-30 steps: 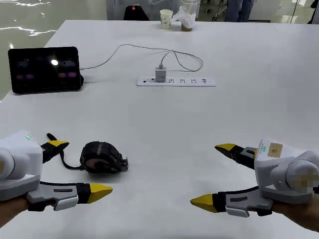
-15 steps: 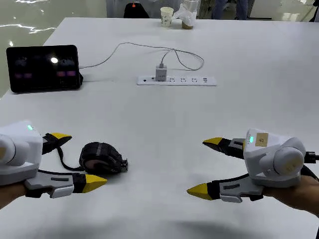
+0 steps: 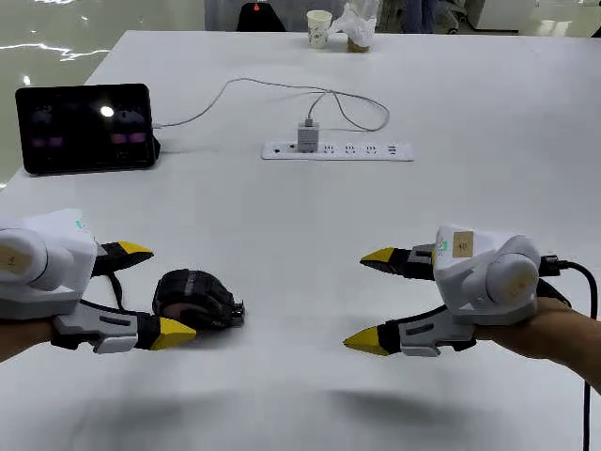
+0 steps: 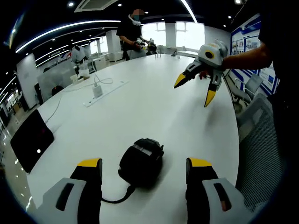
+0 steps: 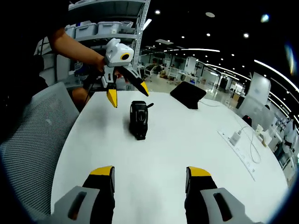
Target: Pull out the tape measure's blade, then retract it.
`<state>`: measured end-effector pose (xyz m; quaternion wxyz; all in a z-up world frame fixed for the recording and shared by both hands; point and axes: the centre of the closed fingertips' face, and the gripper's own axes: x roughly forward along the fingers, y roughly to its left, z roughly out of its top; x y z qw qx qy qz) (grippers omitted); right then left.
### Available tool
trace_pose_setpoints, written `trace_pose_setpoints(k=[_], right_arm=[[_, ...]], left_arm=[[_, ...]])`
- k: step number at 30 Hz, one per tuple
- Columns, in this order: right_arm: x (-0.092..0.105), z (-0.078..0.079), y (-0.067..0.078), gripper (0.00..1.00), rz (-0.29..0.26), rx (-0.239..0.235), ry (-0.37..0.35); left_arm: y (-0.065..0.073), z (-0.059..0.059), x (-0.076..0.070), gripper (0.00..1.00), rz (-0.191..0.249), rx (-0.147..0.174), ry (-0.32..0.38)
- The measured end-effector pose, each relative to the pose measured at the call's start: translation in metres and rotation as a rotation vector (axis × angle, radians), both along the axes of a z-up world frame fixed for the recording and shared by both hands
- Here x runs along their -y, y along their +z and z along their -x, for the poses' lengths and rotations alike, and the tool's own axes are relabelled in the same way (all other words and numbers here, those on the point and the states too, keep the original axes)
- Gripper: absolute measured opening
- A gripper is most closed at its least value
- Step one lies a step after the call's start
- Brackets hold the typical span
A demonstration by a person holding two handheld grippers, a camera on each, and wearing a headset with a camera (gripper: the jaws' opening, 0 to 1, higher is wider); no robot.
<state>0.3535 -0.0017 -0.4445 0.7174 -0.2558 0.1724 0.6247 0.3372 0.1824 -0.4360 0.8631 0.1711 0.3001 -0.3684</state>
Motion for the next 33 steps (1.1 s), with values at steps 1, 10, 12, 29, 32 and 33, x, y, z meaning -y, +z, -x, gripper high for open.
trace_pose_setpoints(k=[1,10,12,29,32,33], right_arm=[[-0.002,-0.001,0.000,0.58,0.002,0.002,0.006],[-0.023,-0.002,-0.006,0.53,0.036,0.017,0.100],[-0.029,-0.003,-0.008,0.52,0.042,0.018,0.116],[-0.071,0.001,-0.025,0.41,0.083,0.021,0.233],[-0.078,0.002,-0.028,0.40,0.088,0.018,0.247],[-0.080,0.002,-0.029,0.39,0.089,0.018,0.253]], left_arm=[[-0.001,0.000,0.000,0.67,-0.005,-0.002,-0.009],[-0.008,-0.005,0.001,0.60,-0.055,-0.033,-0.083],[-0.009,-0.005,0.000,0.58,-0.065,-0.041,-0.099],[-0.021,-0.007,-0.001,0.48,-0.184,-0.109,-0.264],[-0.021,-0.009,-0.002,0.47,-0.194,-0.122,-0.283],[-0.021,-0.009,-0.002,0.46,-0.200,-0.125,-0.291]])
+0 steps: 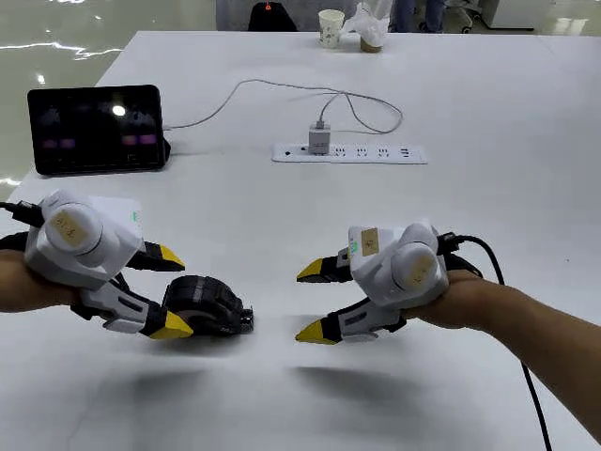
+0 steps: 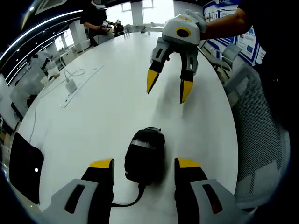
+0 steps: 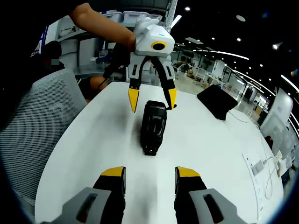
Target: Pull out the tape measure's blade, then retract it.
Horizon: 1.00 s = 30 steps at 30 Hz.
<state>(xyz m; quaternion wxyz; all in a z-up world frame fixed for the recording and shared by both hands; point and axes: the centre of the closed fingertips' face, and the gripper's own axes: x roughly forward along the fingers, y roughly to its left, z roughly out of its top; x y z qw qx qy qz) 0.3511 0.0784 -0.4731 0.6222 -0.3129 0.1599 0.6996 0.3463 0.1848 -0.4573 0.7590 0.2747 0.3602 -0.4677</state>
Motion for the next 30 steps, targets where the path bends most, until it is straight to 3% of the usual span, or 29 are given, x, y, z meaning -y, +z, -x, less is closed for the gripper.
trace_pose_setpoints(k=[5,14,30], right_arm=[[-0.010,0.001,-0.009,0.36,0.029,0.002,0.016],[-0.032,0.000,-0.014,0.32,0.027,-0.023,0.032],[-0.054,0.001,-0.033,0.23,0.075,-0.058,0.048]], left_arm=[[-0.001,0.001,-0.001,0.44,-0.029,-0.023,-0.040],[-0.009,0.006,-0.001,0.41,-0.079,-0.058,-0.114],[-0.018,0.005,-0.002,0.31,-0.131,-0.059,-0.173]])
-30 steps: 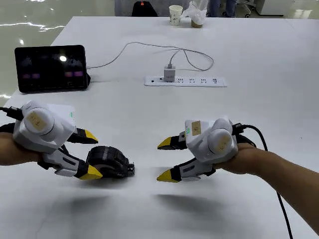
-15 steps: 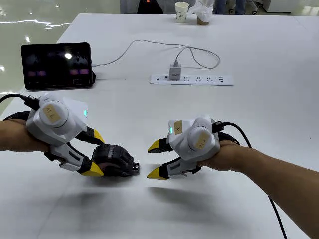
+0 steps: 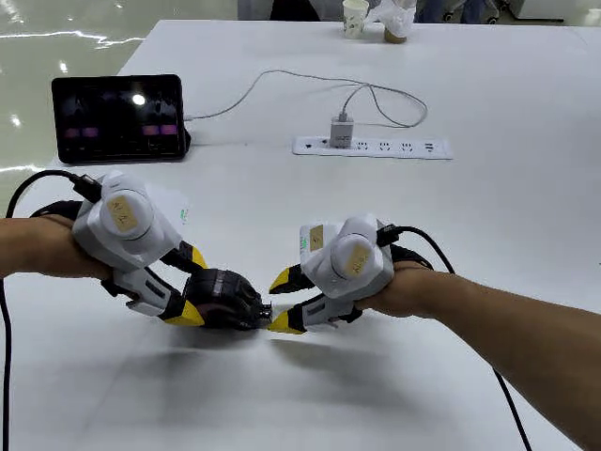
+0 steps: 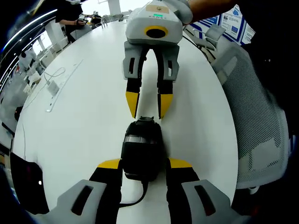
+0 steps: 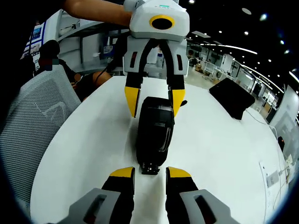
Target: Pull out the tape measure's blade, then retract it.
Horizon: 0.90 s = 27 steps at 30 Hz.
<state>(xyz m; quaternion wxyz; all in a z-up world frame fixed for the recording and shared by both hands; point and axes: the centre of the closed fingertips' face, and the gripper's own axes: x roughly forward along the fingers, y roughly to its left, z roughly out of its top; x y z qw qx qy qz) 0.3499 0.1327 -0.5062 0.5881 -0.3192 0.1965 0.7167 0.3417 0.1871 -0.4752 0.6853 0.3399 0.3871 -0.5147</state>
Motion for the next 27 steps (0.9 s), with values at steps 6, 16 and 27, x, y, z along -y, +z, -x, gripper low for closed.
trace_pose_setpoints(k=[6,16,27], right_arm=[[-0.005,-0.002,-0.006,0.18,0.007,-0.027,-0.022],[-0.006,0.000,-0.013,0.13,0.033,-0.029,-0.020],[-0.005,0.000,-0.012,0.11,0.029,-0.042,-0.036]], left_arm=[[-0.004,-0.003,0.000,0.29,-0.010,0.004,-0.002],[-0.005,-0.004,0.000,0.26,-0.003,0.015,0.011],[-0.005,-0.005,0.001,0.25,-0.002,0.013,0.016]])
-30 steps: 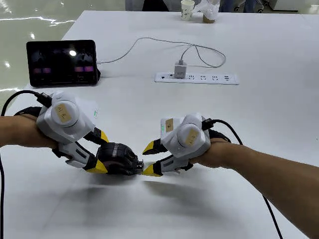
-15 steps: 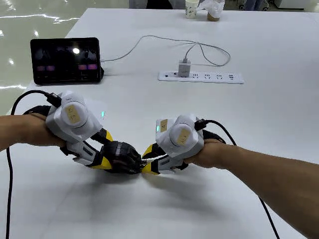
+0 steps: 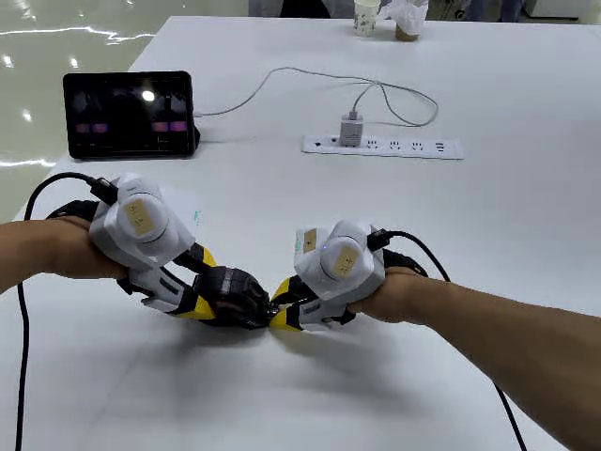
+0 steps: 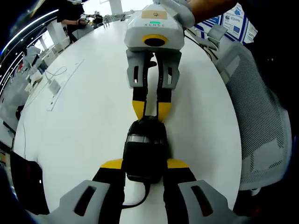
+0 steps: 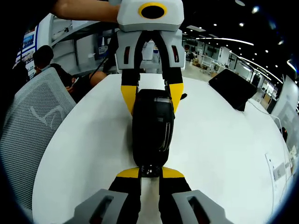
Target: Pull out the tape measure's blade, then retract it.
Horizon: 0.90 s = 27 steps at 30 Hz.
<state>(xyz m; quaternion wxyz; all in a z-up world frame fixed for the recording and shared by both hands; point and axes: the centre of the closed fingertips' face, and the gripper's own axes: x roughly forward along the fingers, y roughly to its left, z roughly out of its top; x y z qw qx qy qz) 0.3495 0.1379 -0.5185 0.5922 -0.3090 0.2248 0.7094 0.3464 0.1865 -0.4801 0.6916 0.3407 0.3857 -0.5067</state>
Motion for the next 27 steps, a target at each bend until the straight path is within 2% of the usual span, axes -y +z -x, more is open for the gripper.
trace_pose_setpoints(k=[13,27], right_arm=[[0.001,0.000,0.000,0.09,0.003,0.017,0.030],[0.016,-0.004,0.000,0.09,0.016,0.025,0.035]], left_arm=[[0.000,0.000,0.000,0.25,0.004,-0.008,0.011],[-0.001,0.000,0.000,0.25,0.006,-0.017,0.018]])
